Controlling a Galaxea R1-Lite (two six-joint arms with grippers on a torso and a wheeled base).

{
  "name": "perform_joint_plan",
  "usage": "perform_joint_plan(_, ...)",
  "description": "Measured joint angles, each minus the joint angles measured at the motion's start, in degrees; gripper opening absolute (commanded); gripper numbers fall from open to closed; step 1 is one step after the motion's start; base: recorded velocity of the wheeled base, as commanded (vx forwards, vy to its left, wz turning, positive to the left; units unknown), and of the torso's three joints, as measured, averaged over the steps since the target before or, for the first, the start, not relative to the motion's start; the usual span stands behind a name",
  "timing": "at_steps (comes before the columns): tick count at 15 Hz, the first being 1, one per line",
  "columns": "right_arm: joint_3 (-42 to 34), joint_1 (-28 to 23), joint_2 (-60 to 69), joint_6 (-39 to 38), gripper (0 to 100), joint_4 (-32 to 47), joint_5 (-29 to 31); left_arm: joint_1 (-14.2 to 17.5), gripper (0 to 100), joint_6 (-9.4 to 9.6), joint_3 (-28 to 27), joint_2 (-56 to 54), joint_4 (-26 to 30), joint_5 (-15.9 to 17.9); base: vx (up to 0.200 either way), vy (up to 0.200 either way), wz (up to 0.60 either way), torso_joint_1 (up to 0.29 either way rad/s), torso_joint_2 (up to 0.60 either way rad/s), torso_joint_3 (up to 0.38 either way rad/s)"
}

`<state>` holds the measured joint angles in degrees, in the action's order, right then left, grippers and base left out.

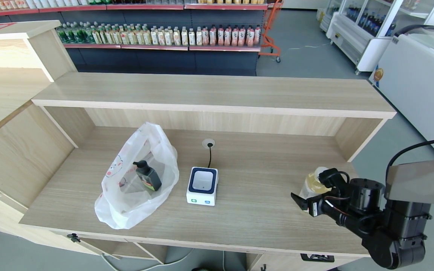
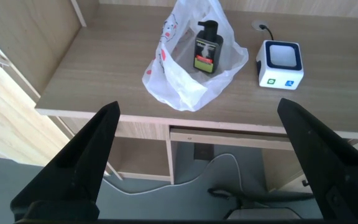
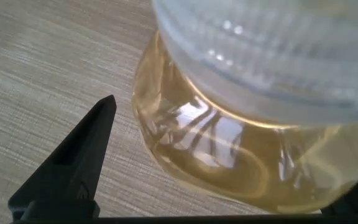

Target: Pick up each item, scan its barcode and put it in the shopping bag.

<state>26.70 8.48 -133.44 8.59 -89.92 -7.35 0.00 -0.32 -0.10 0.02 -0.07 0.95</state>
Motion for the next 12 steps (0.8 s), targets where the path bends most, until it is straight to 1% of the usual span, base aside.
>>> perform_joint_plan(1,0.3,0.3,-0.1,0.0,0,0.0,0.0,0.0,100,0.0,0.0,0.0,0.0,0.0,0.0,0.0,0.0,0.0,0.0,0.0)
perform_joint_plan(8,2.7,0.8,-0.3,0.4,0,0.0,-0.1,0.0,100,0.0,0.0,0.0,0.0,0.0,0.0,0.0,0.0,0.0,0.0,0.0)
perform_joint_plan(12,2.2,0.8,-0.4,4.7,0,-0.2,-0.3,0.0,100,0.0,0.0,0.0,0.0,0.0,0.0,0.0,0.0,0.0,0.0,0.0)
